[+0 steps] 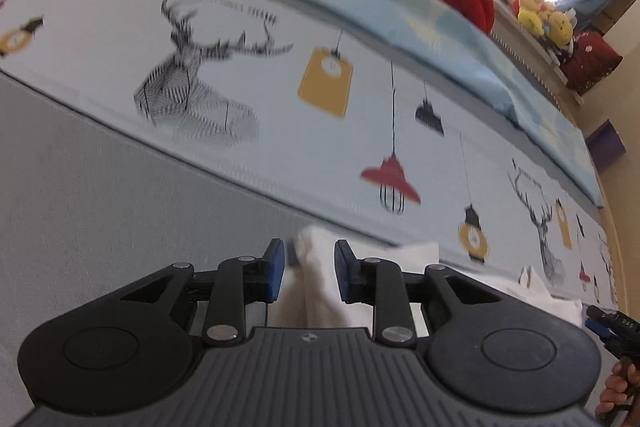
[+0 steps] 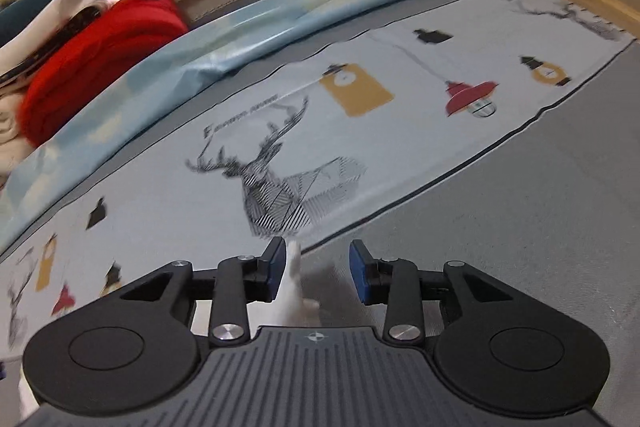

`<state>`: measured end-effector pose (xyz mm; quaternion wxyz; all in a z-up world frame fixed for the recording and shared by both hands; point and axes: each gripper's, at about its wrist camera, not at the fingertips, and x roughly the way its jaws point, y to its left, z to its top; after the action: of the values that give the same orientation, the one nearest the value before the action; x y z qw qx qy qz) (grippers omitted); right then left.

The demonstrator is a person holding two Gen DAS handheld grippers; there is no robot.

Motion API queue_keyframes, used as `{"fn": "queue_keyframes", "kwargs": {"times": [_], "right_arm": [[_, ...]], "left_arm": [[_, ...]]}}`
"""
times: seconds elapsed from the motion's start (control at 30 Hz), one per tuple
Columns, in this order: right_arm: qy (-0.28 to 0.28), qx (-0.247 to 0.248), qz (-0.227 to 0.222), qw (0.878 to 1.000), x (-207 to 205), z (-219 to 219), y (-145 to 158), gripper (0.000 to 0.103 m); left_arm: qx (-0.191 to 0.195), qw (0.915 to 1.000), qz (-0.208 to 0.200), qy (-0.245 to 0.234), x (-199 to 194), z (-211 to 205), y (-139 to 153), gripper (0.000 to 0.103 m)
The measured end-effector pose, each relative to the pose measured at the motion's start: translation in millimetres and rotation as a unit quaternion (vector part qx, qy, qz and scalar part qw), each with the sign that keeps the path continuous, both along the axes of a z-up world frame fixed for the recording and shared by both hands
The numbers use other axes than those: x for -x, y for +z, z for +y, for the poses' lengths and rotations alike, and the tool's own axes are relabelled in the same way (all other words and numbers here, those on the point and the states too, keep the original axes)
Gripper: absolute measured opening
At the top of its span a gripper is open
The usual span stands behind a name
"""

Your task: Fold small clothes

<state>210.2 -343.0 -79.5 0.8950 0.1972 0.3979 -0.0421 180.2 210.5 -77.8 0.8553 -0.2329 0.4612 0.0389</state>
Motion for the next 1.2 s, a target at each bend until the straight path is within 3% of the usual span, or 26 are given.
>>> {"fn": "queue_keyframes", "kwargs": {"times": [0.1,0.27,0.4,0.43,0.47,0.5,0.53,0.57,0.63,0.7,0.77,0.83,0.9,1.0,1.13,1.2], "right_arm": [[0.026,0.005,0.016,1.000,2,0,-5,0.038],[0.062,-0.002,0.029,0.998,-1,12,-11,0.040],[0.093,0.049,0.020,0.994,-4,34,-10,0.039],[0.099,0.063,0.014,0.993,-5,39,-10,0.035],[0.103,0.071,0.008,0.992,-6,42,-9,0.017],[0.106,0.082,0.002,0.991,-7,45,-9,0.004],[0.105,0.090,-0.006,0.990,-8,46,-7,0.004],[0.101,0.090,-0.019,0.991,-8,46,-5,0.004],[0.079,0.080,-0.056,0.992,-8,42,3,0.004],[0.048,0.060,-0.091,0.993,-7,36,11,0.004],[0.017,0.063,-0.100,0.993,-9,34,12,0.006],[-0.007,0.077,-0.062,0.995,-18,35,3,0.010],[-0.010,0.071,-0.006,0.997,-26,33,-10,0.014],[0.014,0.059,0.031,0.998,-25,32,-14,0.017],[0.065,0.059,0.043,0.995,-6,33,-3,0.035],[0.090,0.053,0.060,0.993,6,31,1,0.039]], "left_arm": [[0.005,0.9999,0.014,0.003,-1,-1,-6,0.029],[0.001,0.9996,0.029,-0.002,-7,-16,-16,0.039],[-0.011,0.9994,0.031,0.006,-15,-18,-23,0.039],[-0.012,0.9994,0.030,0.009,-17,-17,-26,0.039],[-0.012,0.9995,0.029,0.009,-19,-16,-27,0.038],[-0.009,0.9996,0.027,0.005,-22,-16,-29,0.035],[-0.005,0.9996,0.026,-0.006,-24,-17,-31,0.010],[-0.008,0.9995,0.023,-0.018,-26,-19,-30,0.005],[-0.061,0.9978,-0.025,-0.001,-24,-20,-13,0.004],[-0.075,0.9947,-0.067,0.018,-22,-17,0,0.004],[-0.076,0.9955,-0.056,0.012,-25,-20,-2,0.005],[-0.076,0.9971,-0.010,-0.001,-31,-24,-12,0.007],[-0.080,0.9968,0.004,0.000,-28,-23,-12,0.011],[-0.063,0.9979,-0.005,-0.011,-17,-20,0,0.020],[-0.033,0.9974,0.007,-0.063,4,-26,10,0.025],[-0.019,0.9945,0.022,-0.100,17,-32,9,0.026]]}}
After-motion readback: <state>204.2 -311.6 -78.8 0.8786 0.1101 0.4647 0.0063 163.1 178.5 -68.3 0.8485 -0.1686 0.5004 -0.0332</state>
